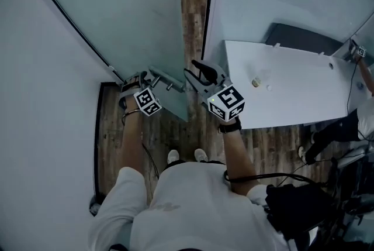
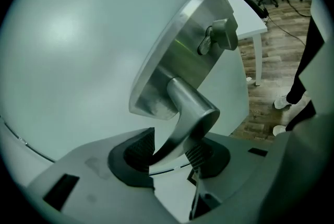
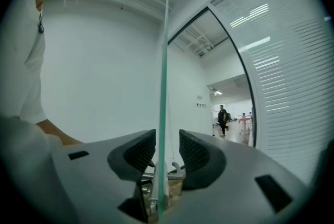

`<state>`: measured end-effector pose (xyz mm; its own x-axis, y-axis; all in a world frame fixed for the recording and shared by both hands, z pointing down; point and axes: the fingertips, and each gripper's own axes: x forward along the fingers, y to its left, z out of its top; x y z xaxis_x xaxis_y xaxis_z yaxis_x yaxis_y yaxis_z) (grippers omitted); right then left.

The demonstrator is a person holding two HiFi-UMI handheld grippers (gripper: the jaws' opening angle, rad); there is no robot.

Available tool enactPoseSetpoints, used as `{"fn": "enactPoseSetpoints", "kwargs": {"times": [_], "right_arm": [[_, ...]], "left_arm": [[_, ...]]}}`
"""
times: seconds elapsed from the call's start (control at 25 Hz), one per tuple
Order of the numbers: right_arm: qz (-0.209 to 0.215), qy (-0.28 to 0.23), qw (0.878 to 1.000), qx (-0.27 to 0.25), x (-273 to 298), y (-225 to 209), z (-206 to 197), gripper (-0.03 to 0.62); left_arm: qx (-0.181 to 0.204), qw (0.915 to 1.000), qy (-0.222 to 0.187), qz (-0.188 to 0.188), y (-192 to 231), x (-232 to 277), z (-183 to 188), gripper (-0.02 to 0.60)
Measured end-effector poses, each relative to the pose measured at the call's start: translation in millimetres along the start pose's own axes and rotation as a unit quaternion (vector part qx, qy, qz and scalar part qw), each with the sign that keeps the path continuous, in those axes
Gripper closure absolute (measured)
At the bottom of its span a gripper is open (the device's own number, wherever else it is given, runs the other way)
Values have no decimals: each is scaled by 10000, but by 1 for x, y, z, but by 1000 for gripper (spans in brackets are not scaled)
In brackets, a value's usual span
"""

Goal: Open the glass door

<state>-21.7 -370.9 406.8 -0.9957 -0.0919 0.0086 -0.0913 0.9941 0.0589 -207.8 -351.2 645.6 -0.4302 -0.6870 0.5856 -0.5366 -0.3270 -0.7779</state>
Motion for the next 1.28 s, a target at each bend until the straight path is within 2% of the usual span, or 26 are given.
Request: {"fn": "enactPoseSetpoints", "kwargs": {"times": [0.16, 0.32, 0.56, 0.76, 0.84, 1.08, 1.28], "right_arm": [[705, 23, 9974, -119, 8, 25, 6, 473], [1274, -34, 9917, -167, 11, 55, 11, 474], [2260, -65, 9725, -554, 22, 114, 15, 474], [2853, -19, 9560, -688, 27, 156, 18, 473], [2961, -98, 9530, -641, 28, 171, 20, 463], [2895, -347, 9559, -360, 34, 219, 22, 456], [3013, -525, 9520, -108, 40, 253, 25, 448]], "left_arm": [[-104, 9996, -44, 267, 3, -19, -12, 431], [-20, 9995, 49, 326, -2, -34, -25, 428], [-15, 9988, 114, 473, -11, -57, -59, 427], [52, 9983, 6, 578, -15, -74, -81, 420], [31, 9982, -15, 607, -16, -81, -91, 413], [276, 9986, 150, 422, -28, -104, -126, 403], [245, 9964, 117, 805, -25, -125, -148, 396]]}}
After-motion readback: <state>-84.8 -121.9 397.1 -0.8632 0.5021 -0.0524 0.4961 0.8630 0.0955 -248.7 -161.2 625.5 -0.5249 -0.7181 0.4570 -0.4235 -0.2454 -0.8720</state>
